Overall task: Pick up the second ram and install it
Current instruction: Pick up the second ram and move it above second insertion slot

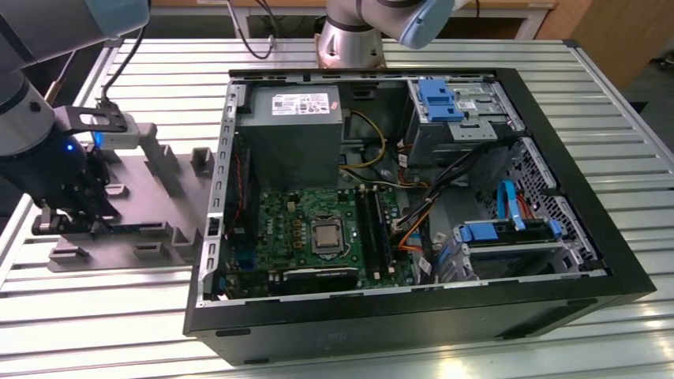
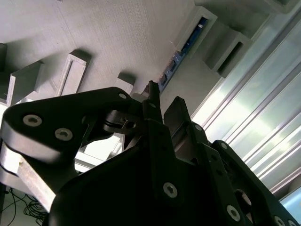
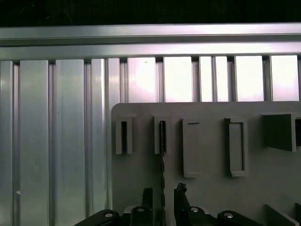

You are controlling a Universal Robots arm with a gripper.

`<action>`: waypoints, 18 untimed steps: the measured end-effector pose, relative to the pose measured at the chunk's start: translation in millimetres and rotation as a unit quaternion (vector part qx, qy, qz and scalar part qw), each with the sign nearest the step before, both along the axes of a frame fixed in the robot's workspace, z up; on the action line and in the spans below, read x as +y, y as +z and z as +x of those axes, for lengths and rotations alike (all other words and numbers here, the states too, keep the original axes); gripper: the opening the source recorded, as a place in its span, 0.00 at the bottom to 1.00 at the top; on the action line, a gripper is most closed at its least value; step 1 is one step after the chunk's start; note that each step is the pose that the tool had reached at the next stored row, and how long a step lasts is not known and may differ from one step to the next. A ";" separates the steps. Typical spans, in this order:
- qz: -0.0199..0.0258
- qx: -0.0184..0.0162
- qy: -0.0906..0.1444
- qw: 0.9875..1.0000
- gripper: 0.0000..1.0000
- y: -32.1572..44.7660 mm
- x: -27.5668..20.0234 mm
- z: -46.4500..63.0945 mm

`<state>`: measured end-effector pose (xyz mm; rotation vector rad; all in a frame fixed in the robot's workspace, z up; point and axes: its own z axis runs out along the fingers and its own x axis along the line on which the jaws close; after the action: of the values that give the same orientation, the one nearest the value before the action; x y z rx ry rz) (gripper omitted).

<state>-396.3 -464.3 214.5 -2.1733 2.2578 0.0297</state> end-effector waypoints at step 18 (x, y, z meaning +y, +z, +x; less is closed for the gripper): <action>0.000 0.000 0.010 1.000 0.32 -12.8 -2.4 -2.0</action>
<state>-398.3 -466.7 201.8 -2.1964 2.2358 0.0304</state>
